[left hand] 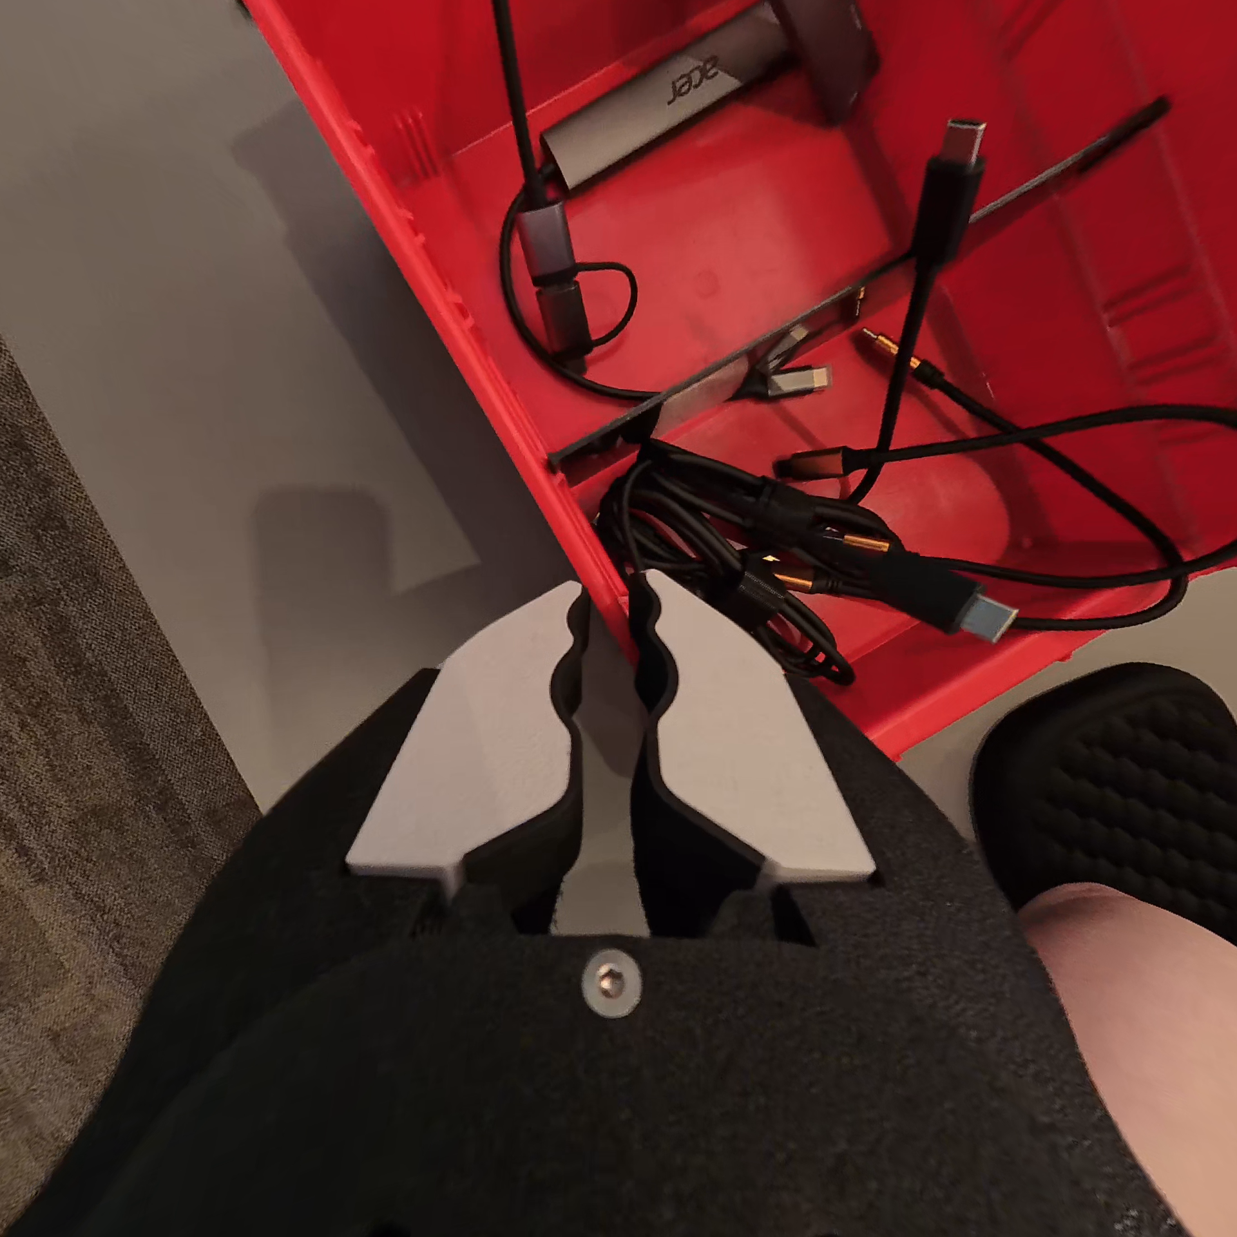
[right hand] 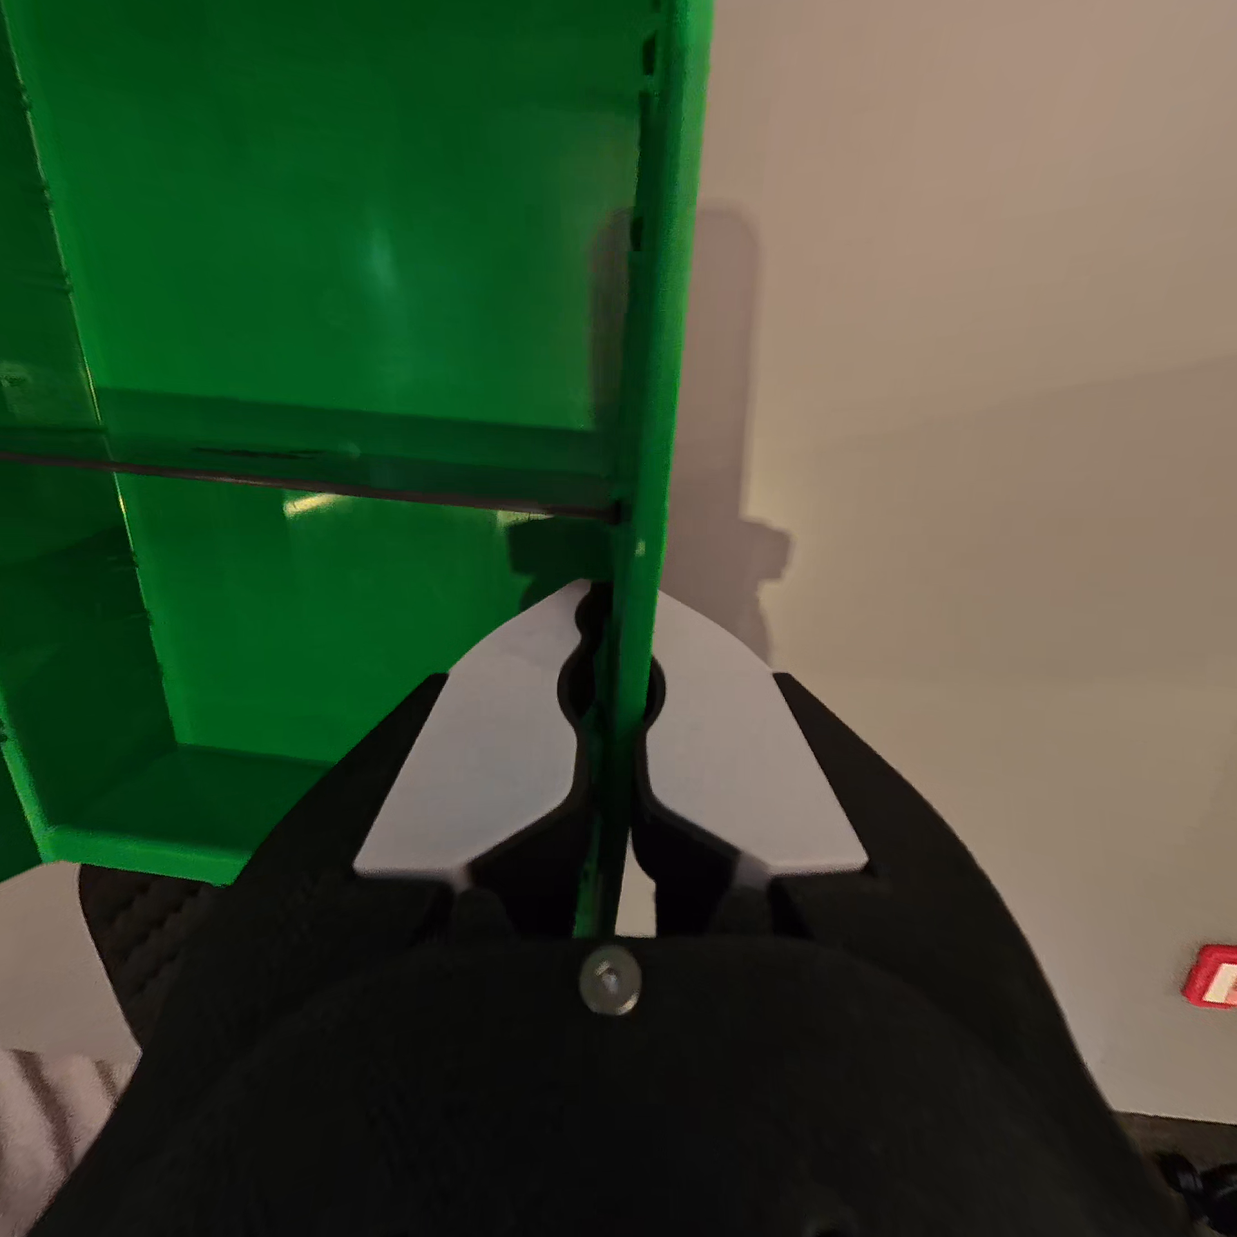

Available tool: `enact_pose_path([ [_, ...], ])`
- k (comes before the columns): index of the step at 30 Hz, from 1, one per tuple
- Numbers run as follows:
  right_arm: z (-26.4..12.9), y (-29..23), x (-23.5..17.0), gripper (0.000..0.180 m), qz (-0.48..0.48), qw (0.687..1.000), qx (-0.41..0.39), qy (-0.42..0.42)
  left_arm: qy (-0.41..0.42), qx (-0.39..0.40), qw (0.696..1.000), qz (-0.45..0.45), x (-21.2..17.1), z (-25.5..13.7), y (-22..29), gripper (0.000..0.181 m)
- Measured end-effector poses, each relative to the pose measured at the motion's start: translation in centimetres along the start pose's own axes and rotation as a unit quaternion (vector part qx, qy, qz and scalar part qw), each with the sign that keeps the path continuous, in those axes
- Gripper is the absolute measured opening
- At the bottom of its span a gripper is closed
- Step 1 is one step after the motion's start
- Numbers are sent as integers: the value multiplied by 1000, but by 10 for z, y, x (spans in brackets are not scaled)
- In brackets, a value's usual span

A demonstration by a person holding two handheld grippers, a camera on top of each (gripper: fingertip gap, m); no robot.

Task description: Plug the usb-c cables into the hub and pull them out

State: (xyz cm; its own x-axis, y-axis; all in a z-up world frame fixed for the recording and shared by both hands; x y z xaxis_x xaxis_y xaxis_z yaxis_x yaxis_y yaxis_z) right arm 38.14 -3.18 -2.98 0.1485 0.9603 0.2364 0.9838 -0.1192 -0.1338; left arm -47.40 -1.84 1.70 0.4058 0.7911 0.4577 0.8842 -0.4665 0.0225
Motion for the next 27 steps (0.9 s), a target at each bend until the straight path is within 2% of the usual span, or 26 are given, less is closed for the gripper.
enact_pose_path([
  [1, 0, -1, -1, 8, -6, 1000, -2, 0, 0, 1, 1000, -1, 0, 0, 0, 10],
  [11, -1, 2, -8, 8, -11, 999, 36, 6, 0, 12, 1000, -18, 2, -4, 2, 10],
  [16, -8, -1, -11, 12, -40, 999, 9, 29, 60, 68, 996, -19, 5, -39, 11, 19],
  [19, -26, -5, -9, 23, -42, 995, -2, 85, 125, 58, 990, 4, 11, -62, 29, 27],
  [21, -47, -13, -7, 28, -51, 990, -18, 133, 141, 26, 989, 20, 17, -69, 45, 41],
  [23, -73, -26, -5, 30, -74, 976, -35, 200, 139, -3, 989, 40, 28, -67, 58, 44],
  [27, -121, -62, -4, 36, -116, 933, -49, 336, 97, 13, 993, 58, 59, -48, 70, 40],
])
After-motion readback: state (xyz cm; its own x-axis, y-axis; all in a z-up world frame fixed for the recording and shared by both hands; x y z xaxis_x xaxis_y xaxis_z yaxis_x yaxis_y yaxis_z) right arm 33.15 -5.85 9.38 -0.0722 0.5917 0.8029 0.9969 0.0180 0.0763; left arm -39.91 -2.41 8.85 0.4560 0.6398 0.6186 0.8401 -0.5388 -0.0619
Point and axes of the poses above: each gripper's, where its closed fingertips meet, z out along the fingers, x out of its top, y = z × x across the jaws, the point moved 10 cm from there along -z, back along the fingers, and after that the axes turned 6 degrees about z, right-handed, at the moved point
